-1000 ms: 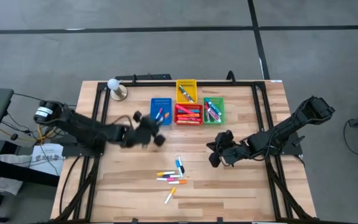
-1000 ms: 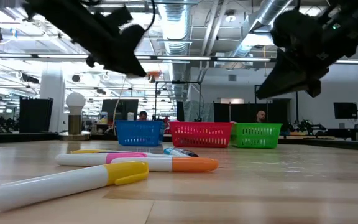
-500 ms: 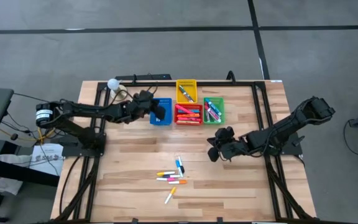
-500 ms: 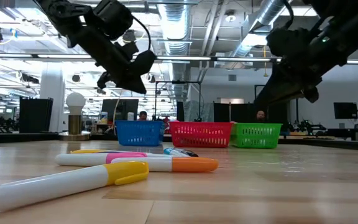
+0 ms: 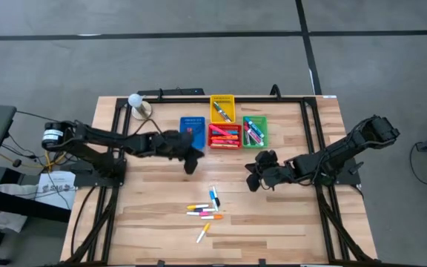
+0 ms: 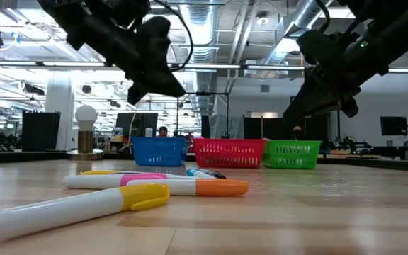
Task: Pick & Place Markers
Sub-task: Put the top small yellow highlighter pen into the blue bin
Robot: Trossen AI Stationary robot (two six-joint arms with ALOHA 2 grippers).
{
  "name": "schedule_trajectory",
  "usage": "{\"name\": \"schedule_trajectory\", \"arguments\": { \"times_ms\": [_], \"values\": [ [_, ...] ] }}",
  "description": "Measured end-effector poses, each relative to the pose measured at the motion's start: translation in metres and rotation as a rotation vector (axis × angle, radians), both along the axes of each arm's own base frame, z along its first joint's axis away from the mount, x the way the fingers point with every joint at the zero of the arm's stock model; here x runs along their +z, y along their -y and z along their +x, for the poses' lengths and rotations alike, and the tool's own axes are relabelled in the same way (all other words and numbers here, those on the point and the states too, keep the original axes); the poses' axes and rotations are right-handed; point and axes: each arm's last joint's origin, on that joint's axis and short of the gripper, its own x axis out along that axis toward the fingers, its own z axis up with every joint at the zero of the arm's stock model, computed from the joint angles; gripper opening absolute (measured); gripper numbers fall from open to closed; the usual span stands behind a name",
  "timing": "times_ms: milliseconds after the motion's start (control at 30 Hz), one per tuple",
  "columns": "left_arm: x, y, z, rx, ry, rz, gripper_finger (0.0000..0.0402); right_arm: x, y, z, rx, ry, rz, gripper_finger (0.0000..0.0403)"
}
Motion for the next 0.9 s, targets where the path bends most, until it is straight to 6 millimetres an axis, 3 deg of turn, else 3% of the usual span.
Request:
{"name": "schedule_trajectory", "arguments": {
  "times_ms": [267,500,700,900],
  "values": [
    [0.003,0.066,-0.003,-0.135,0.037,-0.027,0.0047,0.005,-0.009,0.004,0.090,0.058,0.091,0.0011],
    [-0.002,0.116,-0.020,-0.237,0.035,0.007,0.0077,0.012,-0.022,0.006,0.189,0.124,0.049,0.0011],
    [-0.004,0.147,-0.037,-0.242,0.057,0.020,0.0092,0.018,-0.017,0.011,0.276,0.139,-0.104,0.0011],
    [-0.011,0.154,-0.047,-0.287,0.052,0.176,0.0092,0.021,-0.006,0.017,0.166,0.212,0.011,0.0011]
  ]
}}
